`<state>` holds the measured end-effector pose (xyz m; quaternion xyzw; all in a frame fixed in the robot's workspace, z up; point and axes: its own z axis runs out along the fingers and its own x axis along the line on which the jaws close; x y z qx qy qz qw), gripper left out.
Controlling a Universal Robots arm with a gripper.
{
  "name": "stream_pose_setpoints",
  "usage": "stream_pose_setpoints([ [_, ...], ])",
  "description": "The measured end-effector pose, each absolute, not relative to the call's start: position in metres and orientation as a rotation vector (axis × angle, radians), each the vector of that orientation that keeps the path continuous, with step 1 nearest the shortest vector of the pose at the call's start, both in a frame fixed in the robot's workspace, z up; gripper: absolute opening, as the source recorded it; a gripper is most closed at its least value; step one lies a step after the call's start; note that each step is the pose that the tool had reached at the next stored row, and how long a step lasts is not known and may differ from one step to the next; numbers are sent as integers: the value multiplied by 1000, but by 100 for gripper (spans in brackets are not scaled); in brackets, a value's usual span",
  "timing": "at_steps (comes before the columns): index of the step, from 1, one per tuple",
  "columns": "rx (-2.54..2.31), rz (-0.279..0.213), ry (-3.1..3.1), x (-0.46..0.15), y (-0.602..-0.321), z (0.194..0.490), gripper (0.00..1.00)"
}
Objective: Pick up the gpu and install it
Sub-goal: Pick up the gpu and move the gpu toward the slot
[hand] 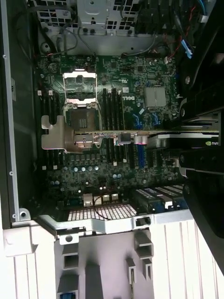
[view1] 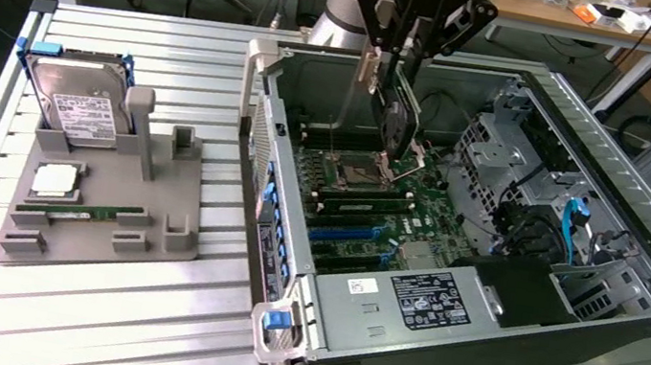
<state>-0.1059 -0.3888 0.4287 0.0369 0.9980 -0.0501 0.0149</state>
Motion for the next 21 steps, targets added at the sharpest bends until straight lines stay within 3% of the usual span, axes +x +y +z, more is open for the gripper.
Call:
stream_pose_setpoints([
  [21, 115, -163, 3105, -83, -389, 412, 27],
])
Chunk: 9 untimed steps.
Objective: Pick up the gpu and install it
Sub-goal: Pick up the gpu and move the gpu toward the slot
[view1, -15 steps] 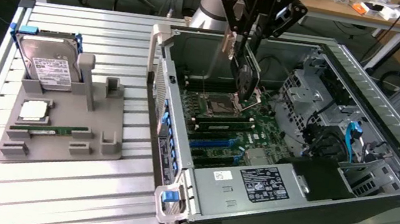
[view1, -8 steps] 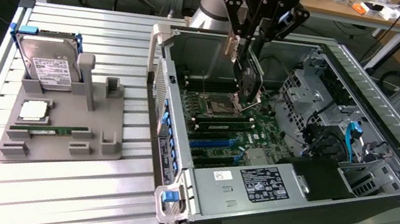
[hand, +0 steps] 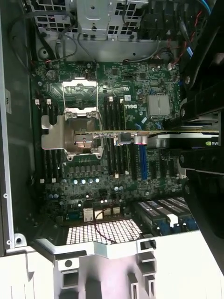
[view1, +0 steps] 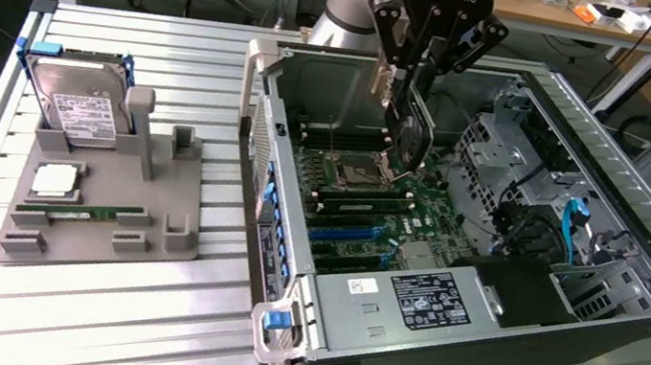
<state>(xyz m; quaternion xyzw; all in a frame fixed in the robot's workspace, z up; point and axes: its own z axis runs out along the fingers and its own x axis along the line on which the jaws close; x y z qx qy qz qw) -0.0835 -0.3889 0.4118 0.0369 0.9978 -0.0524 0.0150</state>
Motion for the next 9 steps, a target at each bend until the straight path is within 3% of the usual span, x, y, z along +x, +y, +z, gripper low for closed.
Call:
stream_pose_setpoints([
  [9, 115, -171, 3105, -70, -389, 401, 27],
])
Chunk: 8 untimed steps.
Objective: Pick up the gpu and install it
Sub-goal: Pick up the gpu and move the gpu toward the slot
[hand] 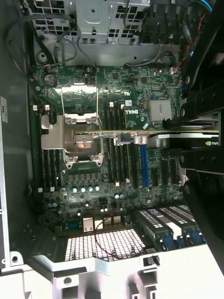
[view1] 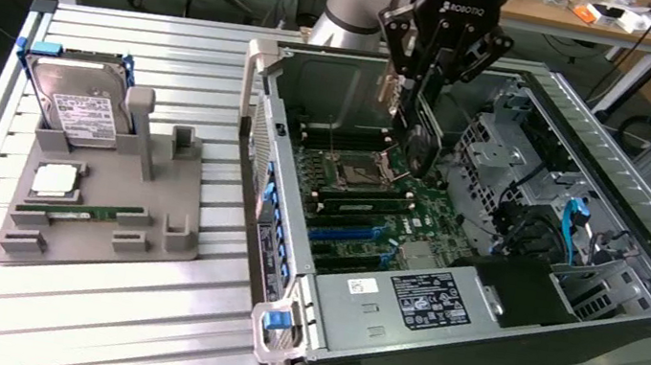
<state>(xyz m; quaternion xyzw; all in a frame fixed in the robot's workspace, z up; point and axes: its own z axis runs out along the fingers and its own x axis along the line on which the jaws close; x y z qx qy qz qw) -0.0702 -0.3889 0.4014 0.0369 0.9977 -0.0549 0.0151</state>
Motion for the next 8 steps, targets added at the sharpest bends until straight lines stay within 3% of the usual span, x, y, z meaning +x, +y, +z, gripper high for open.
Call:
stream_pose_setpoints([
  [8, 115, -178, 3104, -57, -389, 392, 27],
])
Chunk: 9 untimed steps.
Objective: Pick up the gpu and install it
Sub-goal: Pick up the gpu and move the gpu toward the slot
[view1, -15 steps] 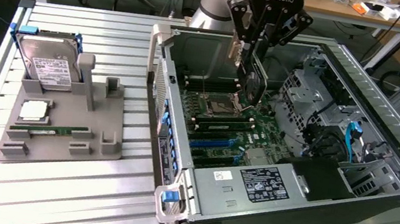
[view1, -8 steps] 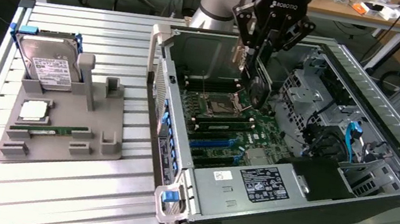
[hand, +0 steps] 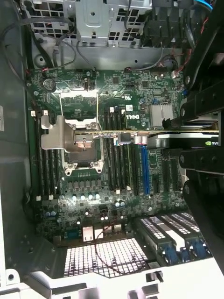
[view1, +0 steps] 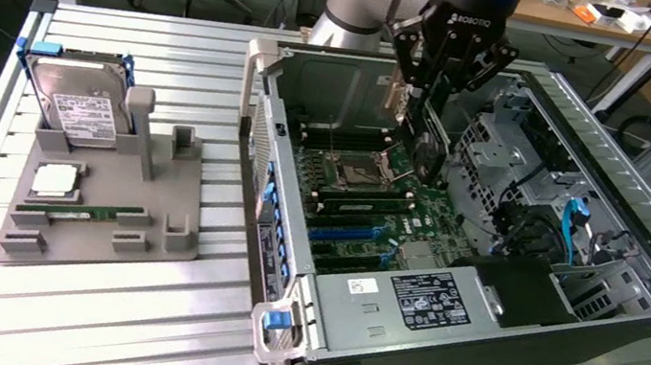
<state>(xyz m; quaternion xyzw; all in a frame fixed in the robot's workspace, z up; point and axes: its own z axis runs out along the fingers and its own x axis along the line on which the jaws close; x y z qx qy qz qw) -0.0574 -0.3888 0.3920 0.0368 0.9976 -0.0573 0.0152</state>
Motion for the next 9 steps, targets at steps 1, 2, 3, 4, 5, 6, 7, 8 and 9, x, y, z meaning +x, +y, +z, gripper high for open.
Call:
stream_pose_setpoints([
  [1, 115, -179, 3104, -55, -389, 390, 27],
  [2, 114, -180, 3104, -53, -389, 389, 27],
  [3, 114, -181, 3104, -52, -389, 388, 27],
  [4, 114, -181, 3104, -51, -389, 387, 27],
  [5, 114, -181, 3104, -50, -389, 387, 27],
  [6, 114, -181, 3104, -49, -389, 386, 27],
  [7, 114, -181, 3104, -49, -389, 386, 27],
  [8, 115, -177, 3104, -49, -389, 386, 27],
  [9, 115, -168, 3105, -49, -389, 386, 27],
])
